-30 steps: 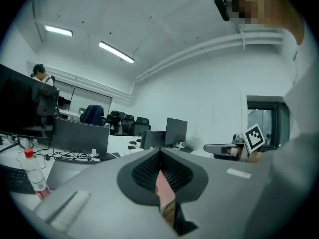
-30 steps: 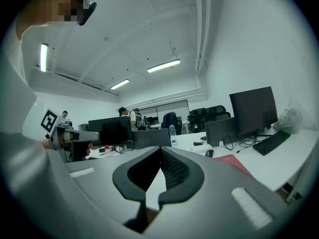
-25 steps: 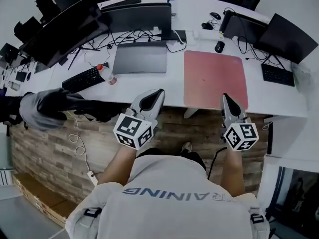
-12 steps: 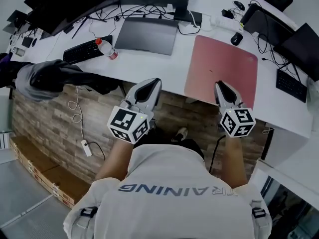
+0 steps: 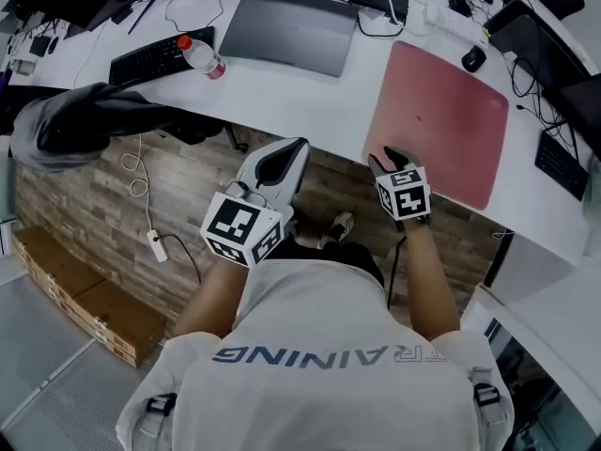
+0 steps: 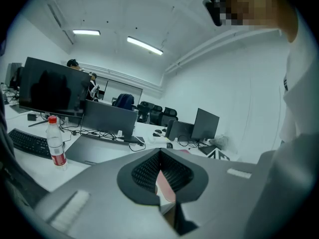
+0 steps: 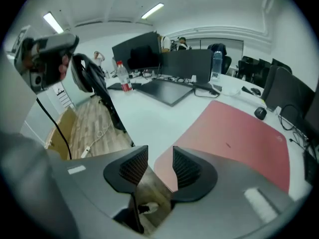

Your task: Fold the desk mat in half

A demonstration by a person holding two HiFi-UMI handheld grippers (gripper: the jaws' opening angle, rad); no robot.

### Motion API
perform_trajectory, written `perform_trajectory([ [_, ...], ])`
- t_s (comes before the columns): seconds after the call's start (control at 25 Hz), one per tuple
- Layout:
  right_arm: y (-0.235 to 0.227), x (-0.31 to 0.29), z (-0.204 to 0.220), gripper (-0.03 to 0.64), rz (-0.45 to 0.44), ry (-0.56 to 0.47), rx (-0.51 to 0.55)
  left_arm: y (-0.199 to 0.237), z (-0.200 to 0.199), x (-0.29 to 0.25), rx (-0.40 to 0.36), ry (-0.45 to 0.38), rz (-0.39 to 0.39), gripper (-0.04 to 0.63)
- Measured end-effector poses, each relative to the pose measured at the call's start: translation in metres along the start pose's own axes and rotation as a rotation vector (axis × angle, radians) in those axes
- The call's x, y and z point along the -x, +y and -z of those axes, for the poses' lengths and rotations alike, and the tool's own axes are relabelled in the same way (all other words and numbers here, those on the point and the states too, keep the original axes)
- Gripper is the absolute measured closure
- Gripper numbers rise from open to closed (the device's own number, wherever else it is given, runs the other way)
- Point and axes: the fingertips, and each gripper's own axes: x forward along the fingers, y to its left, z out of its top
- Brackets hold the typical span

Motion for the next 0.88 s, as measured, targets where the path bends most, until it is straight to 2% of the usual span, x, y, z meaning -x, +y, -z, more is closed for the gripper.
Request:
perform_trajectory([
  [0.12,0.007,-0.035,0.023,0.443,0.009,0.112,0.040,0.009,0.007,0.005,0.013,0.016,-0.018,0.592],
  [0.4,0.009,-0.068,0.044,0.443,0.053,0.230,0.082,0.022,0.016,0.009,0.028,0.034,-0.034,0.594],
  [0.72,0.006,-0.072,0.045,0.468,0.078,0.238,0.084,0.029,0.020,0.003,0.041,0.047,-0.019,0.592],
  [0.88,-0.004,-0.071,0.043,0.568,0.109,0.198,0.072,0.026,0.021,0.002,0.041,0.048,-0.002,0.593],
])
